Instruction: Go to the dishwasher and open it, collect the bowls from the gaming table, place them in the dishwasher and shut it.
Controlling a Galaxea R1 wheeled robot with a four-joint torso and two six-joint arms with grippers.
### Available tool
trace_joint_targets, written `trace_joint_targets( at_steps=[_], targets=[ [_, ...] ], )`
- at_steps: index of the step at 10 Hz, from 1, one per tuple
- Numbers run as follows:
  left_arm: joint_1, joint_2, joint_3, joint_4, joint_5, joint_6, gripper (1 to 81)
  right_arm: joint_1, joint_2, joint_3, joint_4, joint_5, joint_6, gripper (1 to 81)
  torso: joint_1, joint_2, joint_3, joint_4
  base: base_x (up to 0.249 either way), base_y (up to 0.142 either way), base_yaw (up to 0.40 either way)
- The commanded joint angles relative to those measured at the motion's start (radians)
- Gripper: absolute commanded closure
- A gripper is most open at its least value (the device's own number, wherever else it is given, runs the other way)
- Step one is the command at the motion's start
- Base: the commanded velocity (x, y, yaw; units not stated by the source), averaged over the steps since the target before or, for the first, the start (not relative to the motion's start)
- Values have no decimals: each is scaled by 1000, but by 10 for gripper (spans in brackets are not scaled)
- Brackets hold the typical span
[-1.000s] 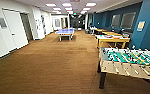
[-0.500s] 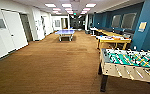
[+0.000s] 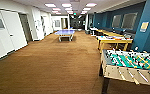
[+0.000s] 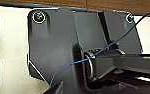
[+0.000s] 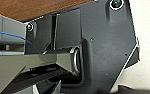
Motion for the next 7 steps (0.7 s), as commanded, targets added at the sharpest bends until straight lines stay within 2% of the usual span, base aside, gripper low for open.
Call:
trace_joint_targets(
  at_steps=[1,7],
  targets=[
    [-36,-3,1,-1,54,3,10,38,-9,5,-9,-55,-5,10,0,0,0,0,142,0,0],
    [-36,-3,1,0,54,3,10,40,-9,-1,-8,-55,-5,10,0,0,0,0,142,0,0]
  ],
)
